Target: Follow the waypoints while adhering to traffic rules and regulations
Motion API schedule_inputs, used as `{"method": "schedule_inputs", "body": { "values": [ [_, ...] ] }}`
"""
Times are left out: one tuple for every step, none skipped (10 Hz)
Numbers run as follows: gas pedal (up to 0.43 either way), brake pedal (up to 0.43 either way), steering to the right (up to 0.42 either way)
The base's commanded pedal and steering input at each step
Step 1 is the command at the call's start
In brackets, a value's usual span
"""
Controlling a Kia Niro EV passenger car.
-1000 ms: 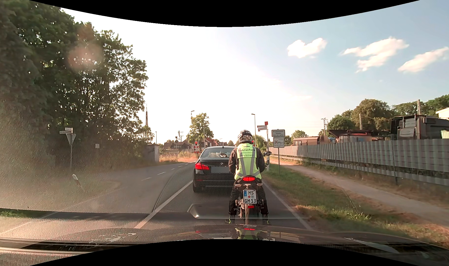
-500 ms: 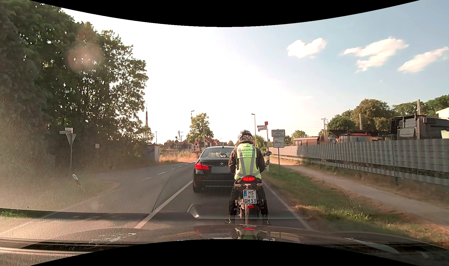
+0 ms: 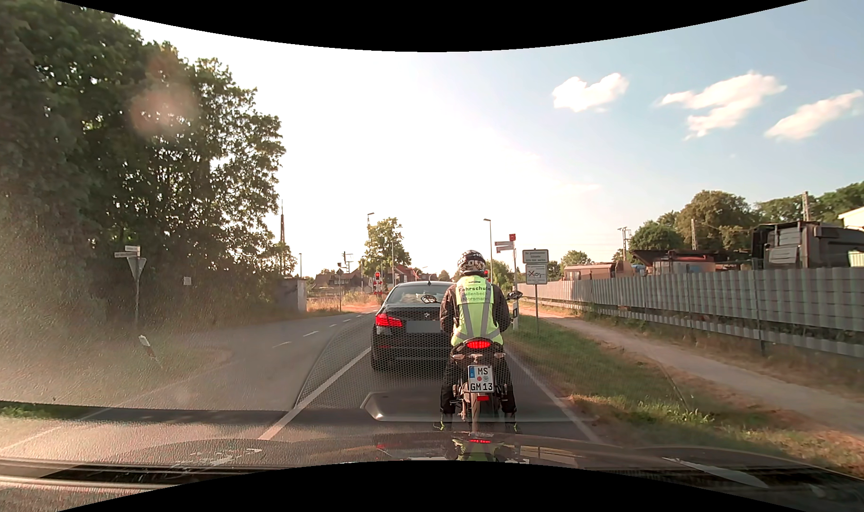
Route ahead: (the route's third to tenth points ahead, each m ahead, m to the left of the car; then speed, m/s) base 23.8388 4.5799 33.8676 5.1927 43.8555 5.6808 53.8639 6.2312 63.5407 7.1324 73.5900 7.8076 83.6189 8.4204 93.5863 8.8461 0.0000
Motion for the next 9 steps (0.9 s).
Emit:
{"method": "schedule_inputs", "body": {
  "values": [
    [0.000, 0.000, 0.006],
    [0.000, 0.000, 0.006],
    [0.000, 0.000, 0.006],
    [0.000, 0.000, 0.006],
    [0.000, 0.000, 0.006],
    [0.000, 0.000, 0.006],
    [0.000, 0.000, 0.006],
    [0.000, 0.000, 0.006],
    [0.000, 0.000, 0.006]
  ]
}}
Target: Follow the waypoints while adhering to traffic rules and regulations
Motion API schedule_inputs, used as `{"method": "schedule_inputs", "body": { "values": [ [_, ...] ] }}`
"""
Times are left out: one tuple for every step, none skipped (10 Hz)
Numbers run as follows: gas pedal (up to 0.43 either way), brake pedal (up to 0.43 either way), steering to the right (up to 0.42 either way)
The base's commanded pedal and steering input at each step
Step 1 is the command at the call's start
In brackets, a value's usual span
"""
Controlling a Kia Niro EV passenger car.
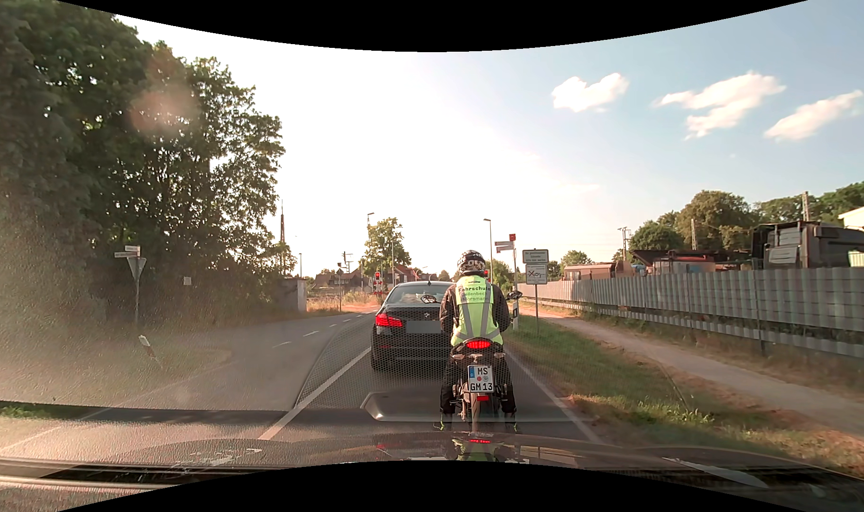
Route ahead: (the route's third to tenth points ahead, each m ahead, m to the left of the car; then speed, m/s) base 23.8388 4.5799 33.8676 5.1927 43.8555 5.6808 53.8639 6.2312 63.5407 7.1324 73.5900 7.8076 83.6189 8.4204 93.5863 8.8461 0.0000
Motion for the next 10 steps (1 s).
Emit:
{"method": "schedule_inputs", "body": {
  "values": [
    [0.000, 0.000, 0.006],
    [0.000, 0.000, 0.006],
    [0.000, 0.000, 0.006],
    [0.000, 0.000, 0.006],
    [0.000, 0.000, 0.006],
    [0.000, 0.000, 0.006],
    [0.000, 0.000, 0.006],
    [0.000, 0.000, 0.006],
    [0.000, 0.000, 0.006],
    [0.000, 0.000, 0.006]
  ]
}}
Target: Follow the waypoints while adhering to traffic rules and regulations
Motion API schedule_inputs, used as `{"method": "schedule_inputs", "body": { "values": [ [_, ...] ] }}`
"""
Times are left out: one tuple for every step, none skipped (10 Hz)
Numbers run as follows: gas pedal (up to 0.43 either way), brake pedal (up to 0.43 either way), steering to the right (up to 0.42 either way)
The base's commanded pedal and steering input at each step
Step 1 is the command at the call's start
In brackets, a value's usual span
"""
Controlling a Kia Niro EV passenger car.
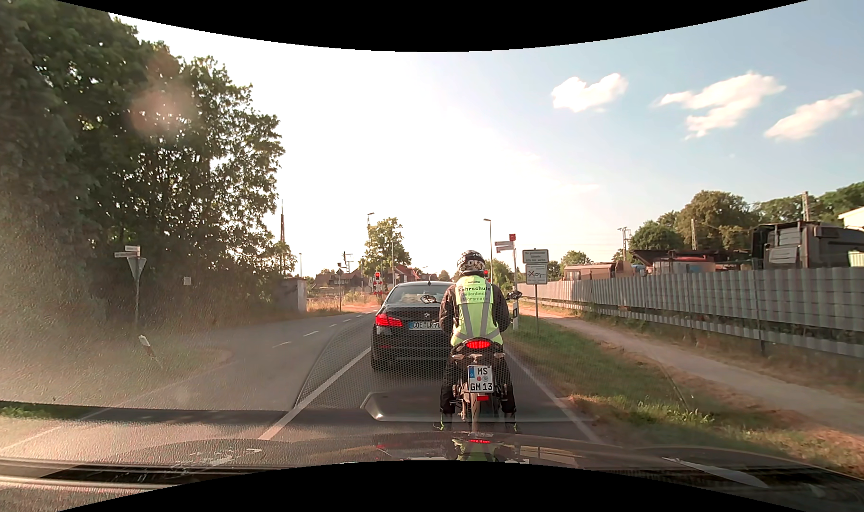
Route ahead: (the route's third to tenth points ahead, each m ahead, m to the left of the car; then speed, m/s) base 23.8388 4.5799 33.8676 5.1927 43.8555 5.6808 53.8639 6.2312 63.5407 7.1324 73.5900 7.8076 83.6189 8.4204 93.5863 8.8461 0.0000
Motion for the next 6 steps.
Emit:
{"method": "schedule_inputs", "body": {
  "values": [
    [0.000, 0.000, 0.006],
    [0.000, 0.000, 0.006],
    [0.000, 0.000, 0.006],
    [0.000, 0.000, 0.006],
    [0.000, 0.000, 0.006],
    [0.000, 0.000, 0.006]
  ]
}}
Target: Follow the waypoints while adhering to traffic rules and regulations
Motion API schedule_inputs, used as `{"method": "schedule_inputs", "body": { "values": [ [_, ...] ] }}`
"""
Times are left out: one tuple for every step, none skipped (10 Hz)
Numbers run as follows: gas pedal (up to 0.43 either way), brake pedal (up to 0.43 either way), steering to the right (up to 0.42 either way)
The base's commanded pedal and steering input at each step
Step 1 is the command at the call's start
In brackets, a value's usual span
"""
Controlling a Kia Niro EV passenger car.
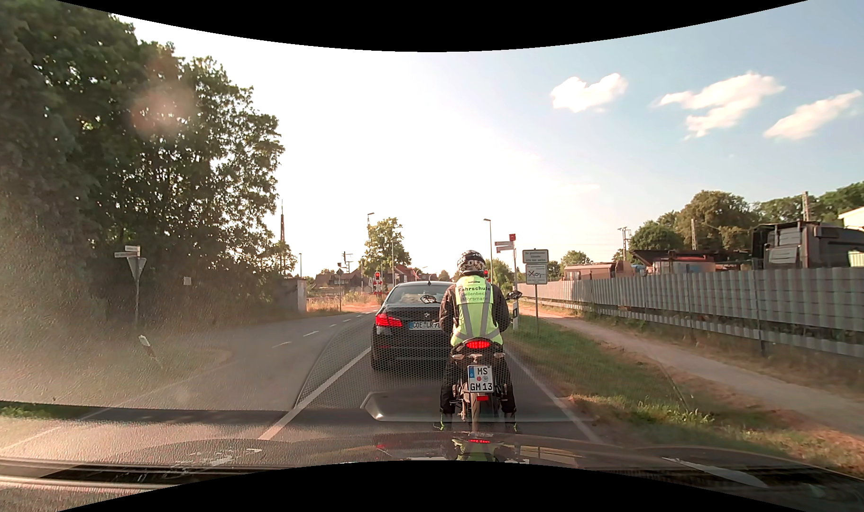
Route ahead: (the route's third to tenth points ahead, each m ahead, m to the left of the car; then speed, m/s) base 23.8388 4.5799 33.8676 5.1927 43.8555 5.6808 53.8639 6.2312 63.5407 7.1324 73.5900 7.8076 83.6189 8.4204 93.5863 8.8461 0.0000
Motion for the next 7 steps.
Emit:
{"method": "schedule_inputs", "body": {
  "values": [
    [0.000, 0.000, 0.006],
    [0.000, 0.000, 0.005],
    [0.000, 0.000, 0.006],
    [0.000, 0.000, 0.006],
    [0.000, 0.000, 0.006],
    [0.000, 0.000, 0.006],
    [0.000, 0.000, 0.006]
  ]
}}
